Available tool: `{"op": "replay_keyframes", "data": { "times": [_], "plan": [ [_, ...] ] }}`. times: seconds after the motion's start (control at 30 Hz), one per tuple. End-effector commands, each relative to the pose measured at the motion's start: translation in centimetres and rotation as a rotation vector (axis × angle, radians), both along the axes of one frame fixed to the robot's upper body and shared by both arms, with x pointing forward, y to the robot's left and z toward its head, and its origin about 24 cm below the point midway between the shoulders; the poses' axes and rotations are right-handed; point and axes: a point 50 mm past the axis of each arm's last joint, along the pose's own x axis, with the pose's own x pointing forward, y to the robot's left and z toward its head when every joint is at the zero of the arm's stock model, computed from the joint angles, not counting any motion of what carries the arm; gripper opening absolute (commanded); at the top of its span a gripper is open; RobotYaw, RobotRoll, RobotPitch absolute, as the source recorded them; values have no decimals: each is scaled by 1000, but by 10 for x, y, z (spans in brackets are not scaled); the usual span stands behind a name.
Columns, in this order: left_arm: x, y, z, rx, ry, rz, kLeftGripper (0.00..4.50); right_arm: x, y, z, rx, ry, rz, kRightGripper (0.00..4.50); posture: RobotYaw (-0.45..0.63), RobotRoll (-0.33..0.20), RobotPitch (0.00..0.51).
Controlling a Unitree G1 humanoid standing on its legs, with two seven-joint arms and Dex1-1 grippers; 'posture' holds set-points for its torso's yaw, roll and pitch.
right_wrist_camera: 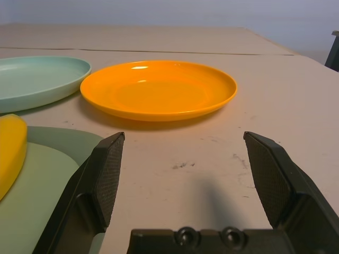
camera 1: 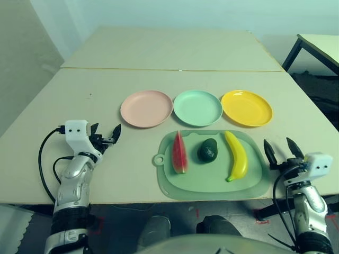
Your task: Place the fruits into color-matched plates.
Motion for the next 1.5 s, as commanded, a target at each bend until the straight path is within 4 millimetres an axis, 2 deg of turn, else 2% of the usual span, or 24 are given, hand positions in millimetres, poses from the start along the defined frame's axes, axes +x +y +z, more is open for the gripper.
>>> {"op": "replay_keyframes", "data": {
  "times": [0.03, 0.23, 0.5, 0.6, 0.77, 0.87, 0.93, 1.07, 1.2, 1.33, 1.43, 1.5],
  "plan": [
    [0, 2, -2, 12, 2, 2, 4466, -2, 5, -9, 17, 48, 19, 4500, 140, 0, 35],
    [-1, 4, 5, 22, -18, 13, 4466, 3, 2, -7, 9, 58, 42, 4500, 150, 0, 40],
    [-12, 9, 8, 14, -30, 21, 4466, 0, 0, -8, 9, 63, 38, 4500, 151, 0, 47],
    [-12, 5, 19, 4, -64, -119, 4466, -1, -4, -5, 4, 60, 38, 4500, 139, 0, 38],
    [-15, -12, 42, -13, -78, -496, 4466, -1, -16, 10, -16, 29, 48, 4500, 125, 0, 32],
    [-16, -20, 62, 37, -38, -742, 4466, -4, -9, 32, -110, 24, 256, 4500, 110, 0, 31],
    [-17, -24, 66, 57, 0, -830, 4466, -8, -7, 43, -141, 26, 350, 4500, 105, 0, 32],
    [-24, -44, 68, 108, 118, -1065, 4466, -14, -12, 89, -212, 72, 566, 4500, 63, 0, 37],
    [-25, -52, 65, 120, 134, -1122, 4466, -15, -2, 120, -402, 212, 814, 4500, 36, 0, 39],
    [-27, -49, 47, 143, 192, -1141, 4466, 2, 20, 164, -592, 285, 962, 4500, 21, 0, 36],
    [-26, -47, 42, 139, 190, -1142, 4466, 14, 32, 182, -756, 333, 1021, 4500, 22, 0, 32],
    [-24, -45, 40, 140, 188, -1141, 4466, 18, 40, 187, -878, 377, 1094, 4500, 31, 0, 33]
  ]
}}
